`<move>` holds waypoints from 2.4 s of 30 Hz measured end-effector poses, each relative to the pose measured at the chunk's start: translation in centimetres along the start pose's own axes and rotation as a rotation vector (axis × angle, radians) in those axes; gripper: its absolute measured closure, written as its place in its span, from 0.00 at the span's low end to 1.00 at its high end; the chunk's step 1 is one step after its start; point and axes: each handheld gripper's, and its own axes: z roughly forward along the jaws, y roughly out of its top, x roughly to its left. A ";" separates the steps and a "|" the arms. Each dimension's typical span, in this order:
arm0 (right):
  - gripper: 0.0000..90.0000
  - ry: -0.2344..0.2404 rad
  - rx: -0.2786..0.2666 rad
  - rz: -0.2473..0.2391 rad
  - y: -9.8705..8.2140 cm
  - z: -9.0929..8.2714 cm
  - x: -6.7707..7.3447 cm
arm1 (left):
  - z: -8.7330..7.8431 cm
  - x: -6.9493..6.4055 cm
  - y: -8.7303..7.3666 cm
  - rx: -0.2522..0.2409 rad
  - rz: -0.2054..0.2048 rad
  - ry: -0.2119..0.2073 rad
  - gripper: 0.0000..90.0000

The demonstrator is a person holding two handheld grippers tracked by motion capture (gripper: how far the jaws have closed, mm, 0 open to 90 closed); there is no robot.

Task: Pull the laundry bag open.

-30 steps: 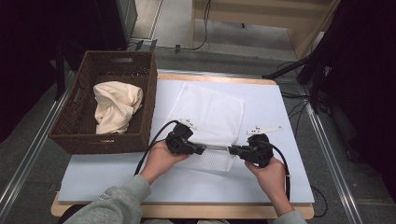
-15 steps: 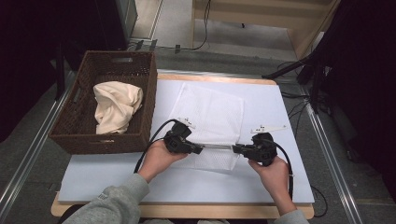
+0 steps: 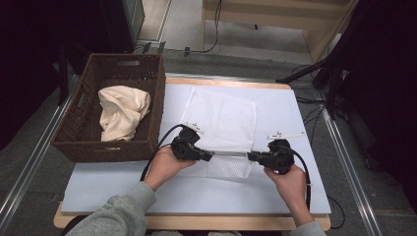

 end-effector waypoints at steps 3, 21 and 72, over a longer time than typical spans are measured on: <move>0.96 -0.001 -0.004 0.002 0.0 -0.1 -0.2 | 0.0 0.0 0.0 0.001 0.002 0.004 0.96; 0.96 -0.013 -0.005 0.025 -0.1 -0.6 -1.1 | -0.5 0.4 0.0 -0.006 -0.009 0.014 0.96; 0.96 -0.051 0.007 0.044 -0.4 -0.9 -3.6 | -2.2 0.9 -1.1 -0.023 -0.021 0.038 0.96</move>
